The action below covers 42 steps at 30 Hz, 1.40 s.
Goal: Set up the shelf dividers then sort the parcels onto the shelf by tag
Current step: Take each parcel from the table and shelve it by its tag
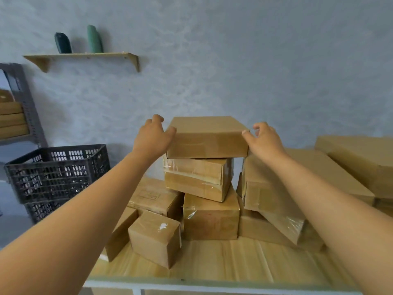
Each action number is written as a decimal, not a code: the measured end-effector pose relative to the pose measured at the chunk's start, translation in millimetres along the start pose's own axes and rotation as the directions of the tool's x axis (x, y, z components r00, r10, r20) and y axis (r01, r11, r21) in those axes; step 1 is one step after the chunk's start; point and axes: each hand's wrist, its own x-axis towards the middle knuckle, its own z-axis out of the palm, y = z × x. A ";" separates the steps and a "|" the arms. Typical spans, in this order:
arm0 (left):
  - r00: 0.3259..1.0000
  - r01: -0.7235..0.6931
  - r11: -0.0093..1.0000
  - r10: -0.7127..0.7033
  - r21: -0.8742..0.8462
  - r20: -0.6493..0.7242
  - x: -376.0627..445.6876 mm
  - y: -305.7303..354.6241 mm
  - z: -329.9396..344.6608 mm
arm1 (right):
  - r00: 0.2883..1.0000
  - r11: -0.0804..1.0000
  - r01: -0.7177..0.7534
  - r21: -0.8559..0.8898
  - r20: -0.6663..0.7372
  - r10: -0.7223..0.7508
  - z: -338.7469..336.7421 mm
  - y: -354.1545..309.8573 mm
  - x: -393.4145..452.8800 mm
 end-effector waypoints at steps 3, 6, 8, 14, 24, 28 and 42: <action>0.969 0.234 0.951 -0.211 -0.203 0.128 30.7 -3.9 10.7 | 0.983 0.982 -0.170 0.083 0.088 0.163 7.3 3.8 27.4; 0.803 0.552 0.765 -0.381 -0.332 0.459 50.7 -15.7 18.8 | 0.944 0.927 -0.312 0.209 0.179 0.277 17.6 7.4 45.9; 0.704 0.661 0.679 -0.411 -0.320 0.579 59.4 -24.2 20.5 | 0.928 0.902 -0.360 0.239 0.194 0.319 25.1 9.7 53.1; 0.677 0.682 0.656 -0.400 -0.323 0.618 78.8 -36.2 26.8 | 0.924 0.895 -0.361 0.262 0.233 0.305 41.9 12.4 59.8; 0.815 0.575 0.437 -0.229 -0.692 0.532 85.6 -31.1 1.9 | 0.941 0.772 -0.334 0.541 0.240 0.238 27.8 -18.4 60.3; 0.858 0.512 0.356 -0.177 -0.782 0.482 85.6 -31.7 -12.2 | 0.921 0.609 -0.386 0.693 0.332 0.206 14.1 -35.9 57.7; 0.911 0.271 0.687 0.042 -0.674 0.410 46.5 58.0 -27.2 | 0.964 0.958 0.207 0.196 -0.207 -0.166 30.6 -103.7 22.3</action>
